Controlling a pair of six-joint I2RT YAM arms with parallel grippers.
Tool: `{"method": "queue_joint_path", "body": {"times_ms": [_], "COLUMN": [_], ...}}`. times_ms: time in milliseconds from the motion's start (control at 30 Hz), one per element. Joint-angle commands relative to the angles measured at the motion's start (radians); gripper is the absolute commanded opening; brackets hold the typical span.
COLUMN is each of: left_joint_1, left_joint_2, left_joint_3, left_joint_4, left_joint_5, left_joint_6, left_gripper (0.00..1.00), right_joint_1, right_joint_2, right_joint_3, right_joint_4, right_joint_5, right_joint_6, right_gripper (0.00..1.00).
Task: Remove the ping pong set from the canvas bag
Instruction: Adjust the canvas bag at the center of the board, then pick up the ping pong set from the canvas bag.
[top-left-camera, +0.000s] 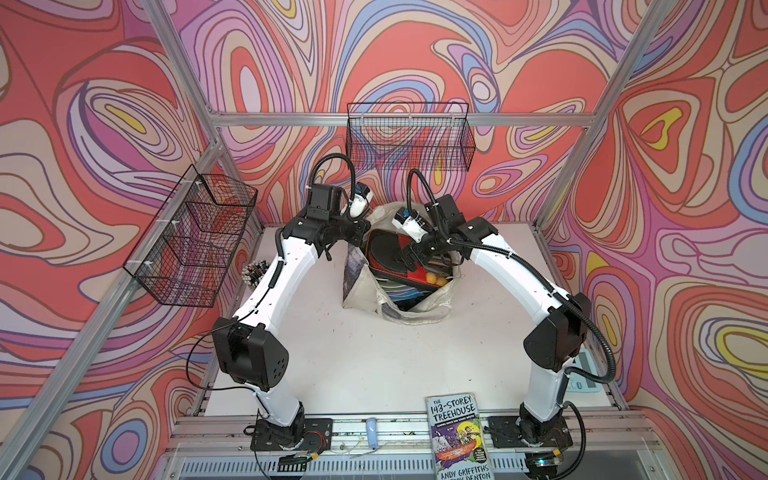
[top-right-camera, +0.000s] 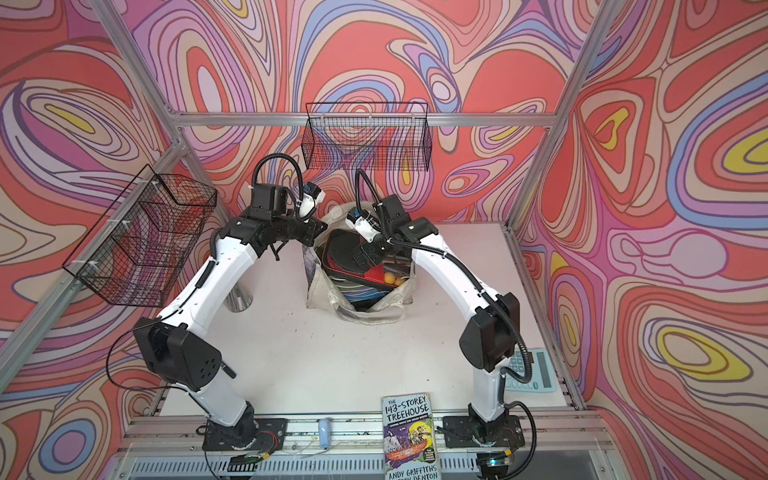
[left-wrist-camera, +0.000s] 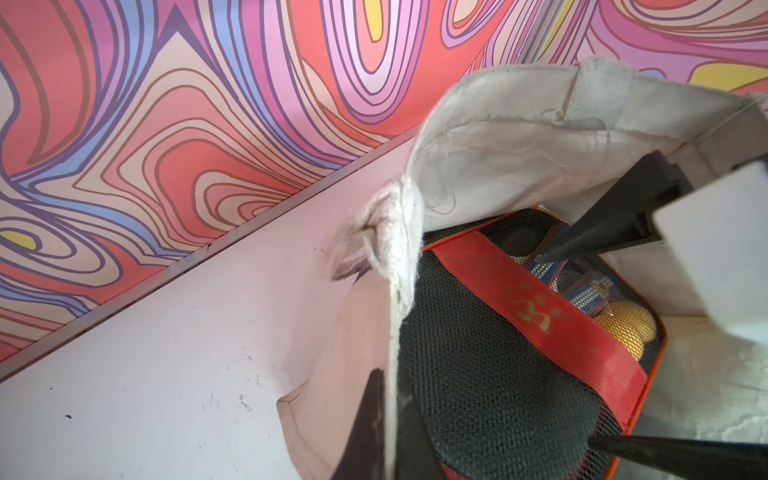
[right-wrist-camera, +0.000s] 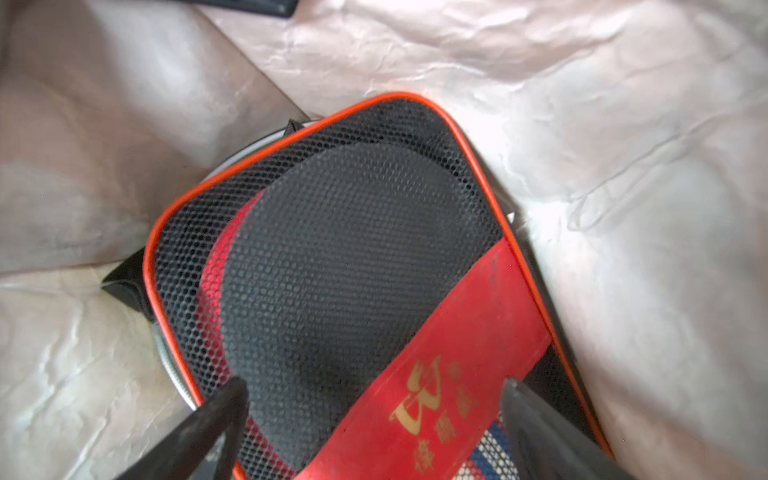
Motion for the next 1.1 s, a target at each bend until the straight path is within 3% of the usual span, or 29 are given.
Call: {"method": "queue_joint_path", "body": {"times_ms": [0,200,400,567,733,1067], "left_joint_1": [-0.007,-0.007,-0.007,-0.007,-0.006,-0.006], "left_joint_2": [-0.096,-0.100,-0.113,-0.125,-0.119,-0.034], "left_joint_3": [0.036,0.024,0.027,0.014,0.020,0.091], "left_joint_4": [0.202,0.224,0.250,0.275,0.275,0.220], "left_joint_5": [0.061,0.080,0.131,0.175,0.157,0.079], "left_joint_6": [-0.003,-0.015,-0.031,-0.031,-0.039,-0.066], "left_gripper": [0.00,0.00,0.00,0.00,0.00,0.00], "right_joint_1": [0.001,0.002,0.000,-0.048,-0.047,0.084], "right_joint_2": [-0.024,-0.112,-0.140,-0.100,-0.087,-0.219], "right_joint_3": [-0.032,-0.207,-0.265,-0.219,-0.182,-0.393], "right_joint_4": [-0.006,0.095,0.134,0.157,0.132,0.163], "right_joint_5": [0.025,0.084,0.106,0.003,-0.003,0.227], "right_joint_6": [0.003,0.043,0.057,0.097,0.078,0.050], "right_gripper": [0.98,0.98,0.98,0.98,0.98,0.98]}}
